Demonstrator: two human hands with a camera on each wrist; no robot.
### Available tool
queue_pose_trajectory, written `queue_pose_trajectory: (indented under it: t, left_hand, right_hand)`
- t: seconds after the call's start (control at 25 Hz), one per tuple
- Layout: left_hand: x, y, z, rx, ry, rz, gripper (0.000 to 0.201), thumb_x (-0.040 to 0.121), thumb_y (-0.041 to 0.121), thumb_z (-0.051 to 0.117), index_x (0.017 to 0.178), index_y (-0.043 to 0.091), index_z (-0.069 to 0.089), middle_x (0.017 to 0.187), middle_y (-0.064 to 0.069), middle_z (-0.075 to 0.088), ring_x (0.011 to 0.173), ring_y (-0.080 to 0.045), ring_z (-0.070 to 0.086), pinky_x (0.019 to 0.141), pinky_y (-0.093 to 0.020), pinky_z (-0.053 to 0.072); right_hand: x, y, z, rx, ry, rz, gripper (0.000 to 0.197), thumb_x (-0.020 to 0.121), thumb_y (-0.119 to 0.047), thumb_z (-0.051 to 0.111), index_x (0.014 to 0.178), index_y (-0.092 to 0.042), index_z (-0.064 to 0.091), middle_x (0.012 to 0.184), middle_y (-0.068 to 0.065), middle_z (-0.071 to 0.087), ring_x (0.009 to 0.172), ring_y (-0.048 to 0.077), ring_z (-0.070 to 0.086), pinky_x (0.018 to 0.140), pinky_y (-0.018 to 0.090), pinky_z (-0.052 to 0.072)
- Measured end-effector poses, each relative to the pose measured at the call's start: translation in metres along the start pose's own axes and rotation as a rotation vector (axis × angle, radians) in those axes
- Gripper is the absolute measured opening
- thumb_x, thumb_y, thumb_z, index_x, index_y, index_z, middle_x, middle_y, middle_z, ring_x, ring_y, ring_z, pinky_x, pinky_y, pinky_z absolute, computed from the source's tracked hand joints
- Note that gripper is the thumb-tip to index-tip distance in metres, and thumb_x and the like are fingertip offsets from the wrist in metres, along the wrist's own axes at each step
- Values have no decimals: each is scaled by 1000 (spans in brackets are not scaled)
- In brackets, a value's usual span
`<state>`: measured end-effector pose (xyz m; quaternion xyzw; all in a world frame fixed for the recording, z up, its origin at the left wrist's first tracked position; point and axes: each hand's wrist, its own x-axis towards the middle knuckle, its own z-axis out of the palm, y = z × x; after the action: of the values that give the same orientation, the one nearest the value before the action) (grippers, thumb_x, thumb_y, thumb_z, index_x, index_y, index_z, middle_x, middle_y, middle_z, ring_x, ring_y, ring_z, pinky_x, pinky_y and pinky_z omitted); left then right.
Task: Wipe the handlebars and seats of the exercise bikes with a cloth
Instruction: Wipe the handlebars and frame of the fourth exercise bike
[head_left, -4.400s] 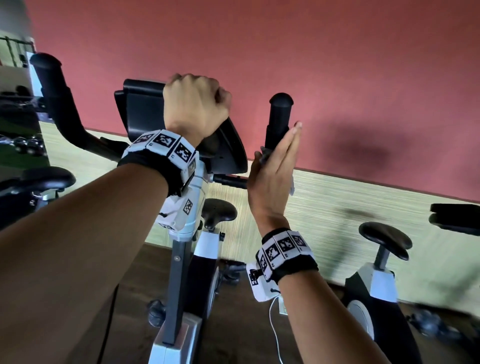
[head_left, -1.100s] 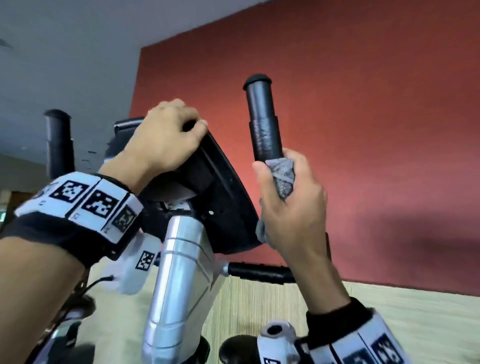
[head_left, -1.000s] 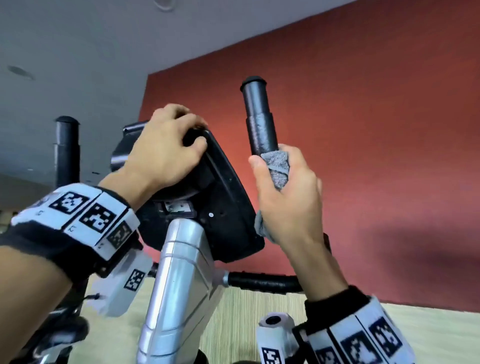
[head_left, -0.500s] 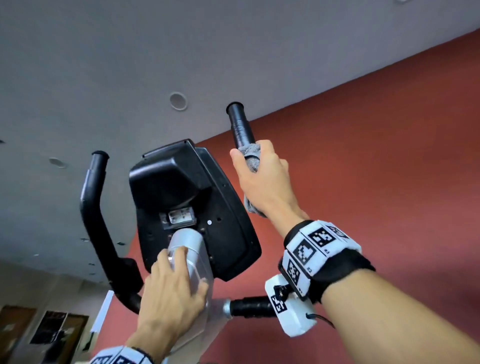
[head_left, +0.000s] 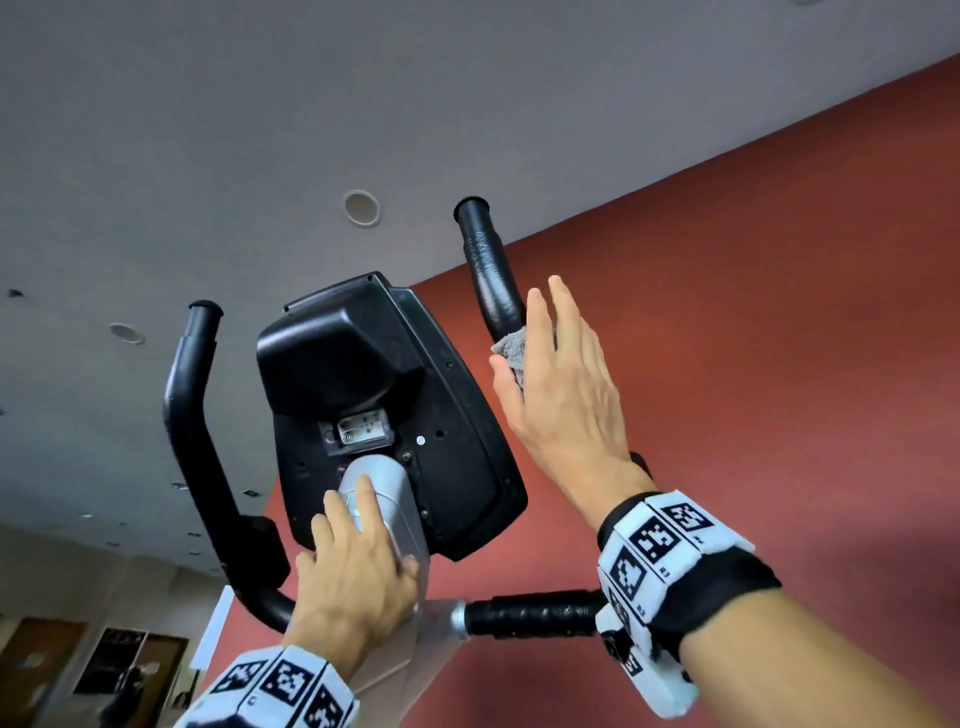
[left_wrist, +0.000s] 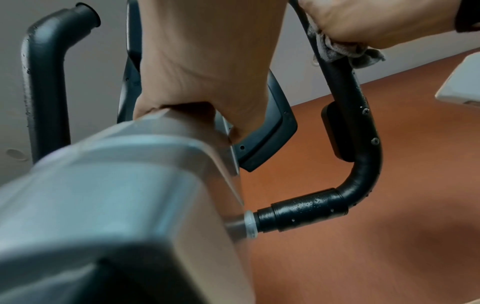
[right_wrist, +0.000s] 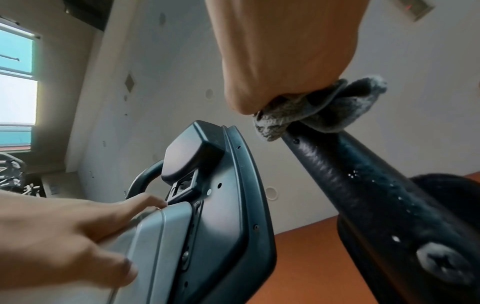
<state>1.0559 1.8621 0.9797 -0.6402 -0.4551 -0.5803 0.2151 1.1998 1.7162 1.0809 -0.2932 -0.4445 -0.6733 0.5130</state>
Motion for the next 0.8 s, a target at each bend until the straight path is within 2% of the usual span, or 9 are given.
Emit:
queue_pose_trajectory:
  t: [0.12,0.24,0.32,0.44,0.64,0.8]
  left_hand:
    - [-3,-3,4,28,28,26,92,96,52,49,157,14,-9,157,-15,15,137,-28,33,103,-46,47]
    - [-3,-7,7,-1,52,29,91,95,53,48,158,17,-7,157,-13,16,137,-27,32,99,-45,51]
    - [-3,-6,8,3,73,45,91,94,52,49,158,16,-5,153,-13,20,133,-26,34,95,-42,53]
    - [-4,-7,10,-14,84,60,92,93,50,50,158,14,-3,149,-12,23,129,-27,35,93,-41,53]
    - [-3,-12,11,-13,98,80,93,93,54,50,158,15,-5,146,-10,23,128,-26,36,94,-39,53]
    - [-3,-13,14,-13,107,76,94,93,56,50,158,15,-5,146,-9,23,128,-25,36,94,-38,53]
  right_hand:
    - [9,-3,9,40,33,-40,63,103,-31,52,149,10,38,157,28,35,140,39,43,115,49,41]
    - [12,-6,19,117,33,-62,63,105,-27,50,152,11,31,161,28,30,148,37,36,119,44,38]
    - [-3,4,23,103,86,-72,64,106,-27,49,153,11,28,162,28,28,148,35,36,119,42,38]
    - [-21,11,27,48,112,-60,65,105,-26,51,153,12,29,160,30,30,147,37,38,117,45,40]
    - [3,-4,32,79,129,-28,66,105,-26,53,153,12,29,159,31,32,146,38,39,117,45,41]
    - [-43,23,32,74,114,-16,69,106,-33,48,156,8,22,163,26,27,151,32,32,123,44,30]
